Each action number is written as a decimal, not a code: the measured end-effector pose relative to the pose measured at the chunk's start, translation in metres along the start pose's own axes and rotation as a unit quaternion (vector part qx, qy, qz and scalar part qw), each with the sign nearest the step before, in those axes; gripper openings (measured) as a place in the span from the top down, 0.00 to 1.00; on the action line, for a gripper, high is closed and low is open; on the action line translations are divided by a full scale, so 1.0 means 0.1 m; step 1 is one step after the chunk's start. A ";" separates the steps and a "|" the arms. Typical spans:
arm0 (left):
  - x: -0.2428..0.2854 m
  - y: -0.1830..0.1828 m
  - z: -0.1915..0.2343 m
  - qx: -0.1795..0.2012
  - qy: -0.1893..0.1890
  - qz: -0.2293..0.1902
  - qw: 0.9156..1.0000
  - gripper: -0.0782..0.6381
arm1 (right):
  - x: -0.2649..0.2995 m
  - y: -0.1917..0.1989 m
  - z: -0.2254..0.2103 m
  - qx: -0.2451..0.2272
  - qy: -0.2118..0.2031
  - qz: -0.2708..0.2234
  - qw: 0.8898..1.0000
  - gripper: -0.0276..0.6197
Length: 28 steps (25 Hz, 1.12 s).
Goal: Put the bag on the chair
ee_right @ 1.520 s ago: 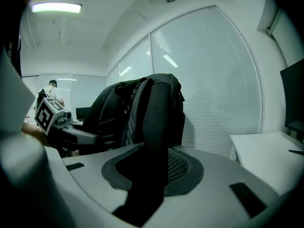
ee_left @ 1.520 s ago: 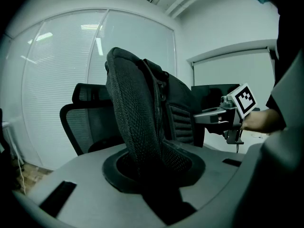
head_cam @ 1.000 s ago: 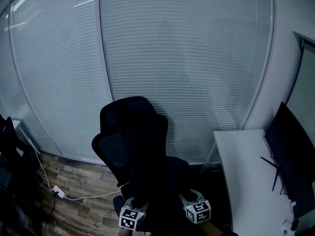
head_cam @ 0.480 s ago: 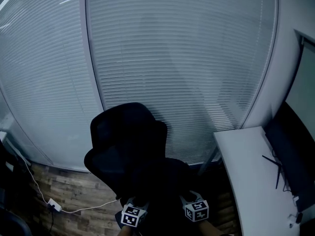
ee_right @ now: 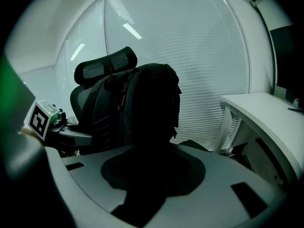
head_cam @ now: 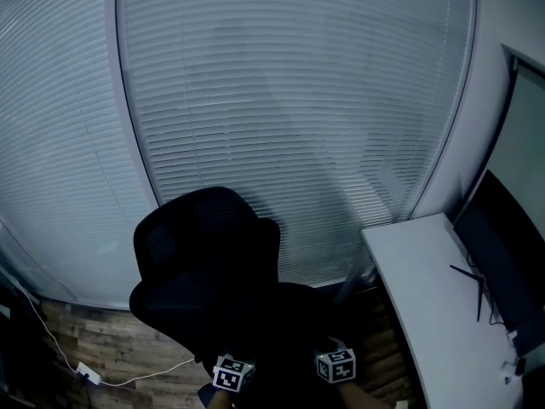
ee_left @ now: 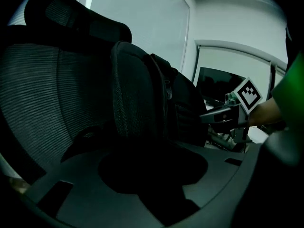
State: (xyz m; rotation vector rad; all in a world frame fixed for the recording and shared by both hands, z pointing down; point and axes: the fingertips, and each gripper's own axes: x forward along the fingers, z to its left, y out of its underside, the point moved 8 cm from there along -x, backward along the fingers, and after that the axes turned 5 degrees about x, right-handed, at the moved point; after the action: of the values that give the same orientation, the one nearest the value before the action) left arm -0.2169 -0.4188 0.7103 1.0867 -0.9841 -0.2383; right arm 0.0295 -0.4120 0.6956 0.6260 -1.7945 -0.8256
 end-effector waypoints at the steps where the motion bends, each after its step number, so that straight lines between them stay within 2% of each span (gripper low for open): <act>1: 0.04 0.04 0.01 -0.003 0.001 0.006 1.000 0.65 | 0.04 0.04 -0.02 0.003 0.004 0.006 1.000 0.76; 12: 0.36 0.26 0.15 -0.021 -0.014 0.043 0.999 0.59 | 0.36 0.25 -0.17 0.017 0.026 0.029 0.999 0.75; 20: 0.47 0.33 0.24 -0.040 -0.060 0.073 0.995 0.45 | 0.49 0.28 -0.28 0.018 0.051 0.045 0.998 0.68; 23: 0.46 0.28 0.22 -0.063 -0.065 0.066 0.994 0.40 | 0.49 0.27 -0.29 0.018 0.057 0.038 0.997 0.66; 28: 0.40 0.29 0.26 -0.058 -0.095 0.086 0.990 0.37 | 0.42 0.21 -0.30 0.023 0.058 0.027 0.998 0.65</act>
State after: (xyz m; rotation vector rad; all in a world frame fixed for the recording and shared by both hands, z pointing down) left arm -0.2220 -0.4453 0.7593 0.8778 -1.2138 -0.2585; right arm 0.0424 -0.4372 0.7434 0.6405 -1.7217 -0.6986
